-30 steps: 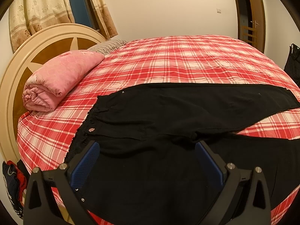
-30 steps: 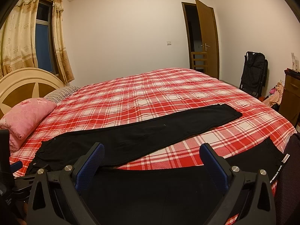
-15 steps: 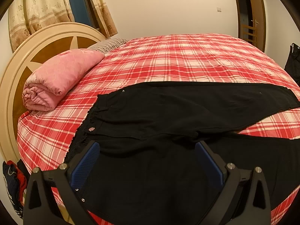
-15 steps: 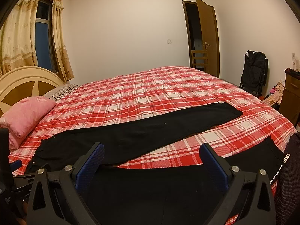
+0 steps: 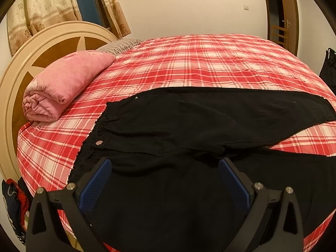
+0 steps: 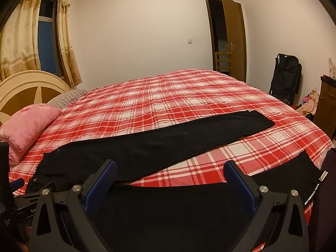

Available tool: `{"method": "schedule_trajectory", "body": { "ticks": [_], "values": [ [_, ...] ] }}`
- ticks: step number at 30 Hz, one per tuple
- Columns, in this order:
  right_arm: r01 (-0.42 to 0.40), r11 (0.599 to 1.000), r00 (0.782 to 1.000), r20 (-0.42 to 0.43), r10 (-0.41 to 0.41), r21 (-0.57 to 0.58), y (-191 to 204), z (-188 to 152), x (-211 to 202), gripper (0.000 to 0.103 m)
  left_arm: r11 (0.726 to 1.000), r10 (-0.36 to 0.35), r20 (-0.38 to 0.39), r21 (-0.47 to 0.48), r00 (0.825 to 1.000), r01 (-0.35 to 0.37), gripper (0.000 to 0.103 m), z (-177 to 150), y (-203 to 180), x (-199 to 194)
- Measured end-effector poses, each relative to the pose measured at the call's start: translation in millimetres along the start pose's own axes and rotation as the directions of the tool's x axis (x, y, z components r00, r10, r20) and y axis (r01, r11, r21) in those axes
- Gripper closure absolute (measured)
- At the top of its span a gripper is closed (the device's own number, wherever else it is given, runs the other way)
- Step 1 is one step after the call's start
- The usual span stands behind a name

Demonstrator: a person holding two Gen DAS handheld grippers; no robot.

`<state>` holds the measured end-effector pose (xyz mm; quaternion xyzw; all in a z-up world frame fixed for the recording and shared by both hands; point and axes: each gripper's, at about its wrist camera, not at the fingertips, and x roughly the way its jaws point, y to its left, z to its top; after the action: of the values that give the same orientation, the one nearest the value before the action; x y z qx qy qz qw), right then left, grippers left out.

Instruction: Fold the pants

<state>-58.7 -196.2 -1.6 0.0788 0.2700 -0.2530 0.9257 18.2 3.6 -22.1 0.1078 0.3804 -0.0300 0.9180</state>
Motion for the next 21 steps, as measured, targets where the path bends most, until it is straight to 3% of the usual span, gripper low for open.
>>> {"method": "schedule_trajectory", "body": {
  "ticks": [9,14,21],
  "values": [
    [0.024,0.999,0.999,-0.020,-0.025,-0.025,-1.5,-0.4,14.0,0.001,1.000,-0.012,-0.010,0.007,1.000,0.012,0.000,-2.5,6.1,10.0],
    [0.026,0.999,0.998,-0.063,-0.029,-0.047,-5.8,4.6,37.1,0.001,1.000,-0.021,-0.029,-0.018,0.999,0.020,0.000,0.5,30.3,24.5],
    [-0.060,0.994,0.990,-0.135,0.048,-0.091,11.0,39.8,94.0,0.001,0.995,-0.010,-0.058,-0.100,0.998,0.004,0.000,46.7,74.8,59.1]
  ]
}}
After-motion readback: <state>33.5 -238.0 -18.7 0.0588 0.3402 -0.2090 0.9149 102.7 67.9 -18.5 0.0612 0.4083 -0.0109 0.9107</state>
